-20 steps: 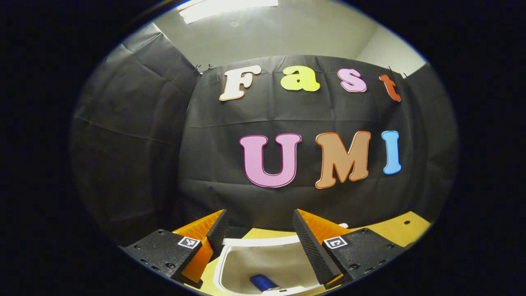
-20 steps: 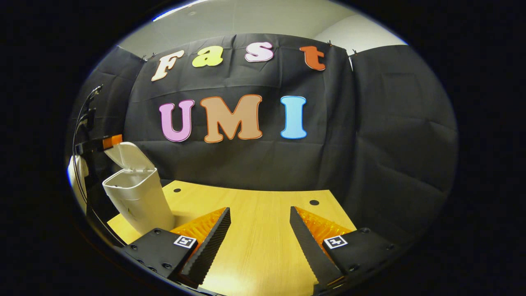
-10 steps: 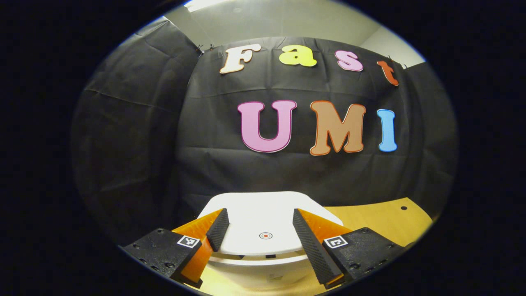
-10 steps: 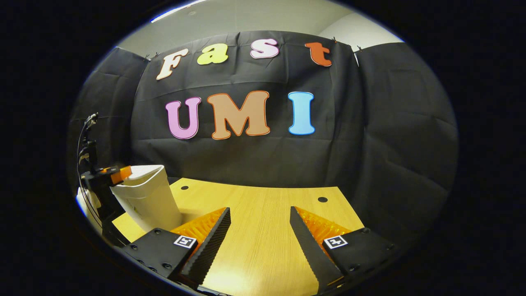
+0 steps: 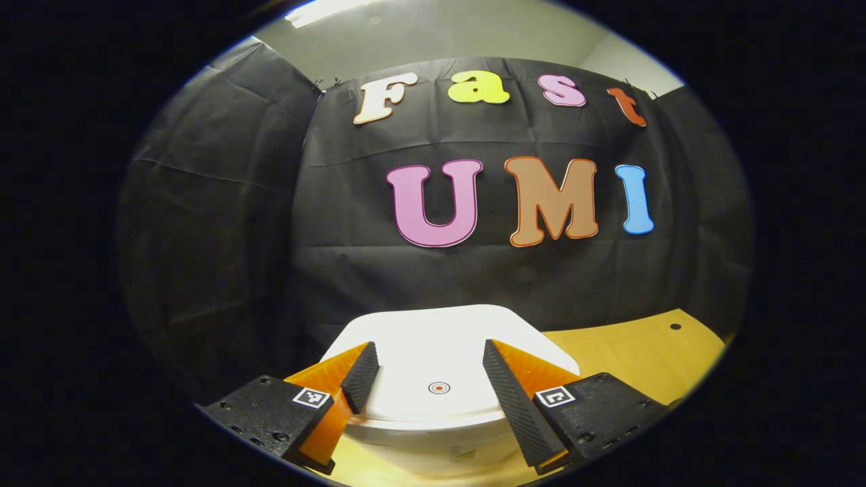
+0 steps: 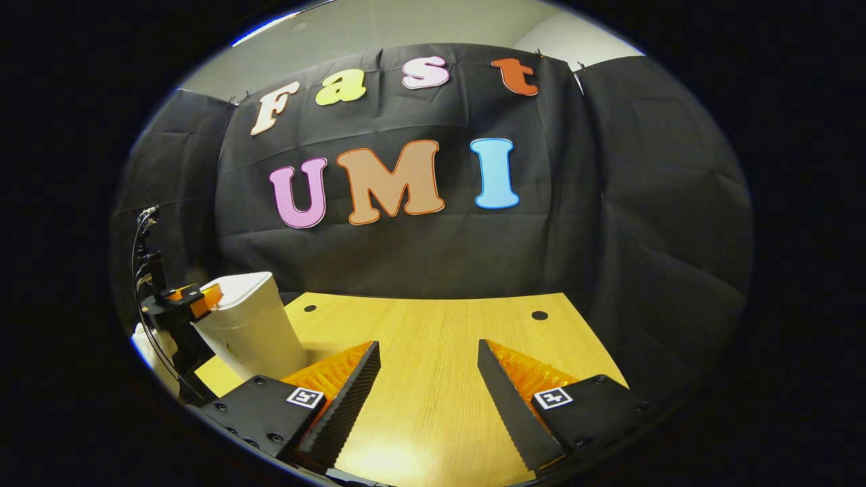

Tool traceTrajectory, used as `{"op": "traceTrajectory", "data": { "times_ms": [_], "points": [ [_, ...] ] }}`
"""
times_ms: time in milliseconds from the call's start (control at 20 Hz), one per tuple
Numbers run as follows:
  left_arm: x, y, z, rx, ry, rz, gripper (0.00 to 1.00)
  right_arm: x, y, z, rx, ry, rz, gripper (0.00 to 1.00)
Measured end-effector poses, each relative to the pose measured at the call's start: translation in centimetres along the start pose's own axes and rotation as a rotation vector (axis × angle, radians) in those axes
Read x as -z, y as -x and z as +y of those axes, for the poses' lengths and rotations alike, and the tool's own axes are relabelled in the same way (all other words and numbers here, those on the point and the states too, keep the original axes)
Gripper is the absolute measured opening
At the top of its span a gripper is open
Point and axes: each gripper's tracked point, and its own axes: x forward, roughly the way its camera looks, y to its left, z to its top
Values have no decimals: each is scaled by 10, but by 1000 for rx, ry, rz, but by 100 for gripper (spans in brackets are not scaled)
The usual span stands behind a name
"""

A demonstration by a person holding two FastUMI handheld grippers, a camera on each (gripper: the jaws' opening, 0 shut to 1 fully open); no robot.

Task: Press the lid of the desktop garbage bin to open it, pick up the crumpled paper on the desktop and throw it into the bin, then pick up the pop can on the desktop and drop it into the bin, and finally close the garbage bin lid.

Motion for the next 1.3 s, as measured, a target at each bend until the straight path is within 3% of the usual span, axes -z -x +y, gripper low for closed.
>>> {"op": "traceTrajectory", "data": {
  "times_ms": [350,600,750,1050,1300],
  "points": [
    [6,0,1,-7,38,2,95,-6,-2,6,-21,25,7,96],
    [-6,5,1,-9,54,-98,95,-9,0,6,-37,10,-15,96],
    [-5,1,1,12,33,-79,94,-11,1,4,-35,-4,-15,96],
    [-15,6,8,-2,185,-34,93,-10,2,15,-52,11,-16,96],
    [-91,36,-14,27,63,-226,93,-19,2,30,-66,29,-59,97]
  ]
}}
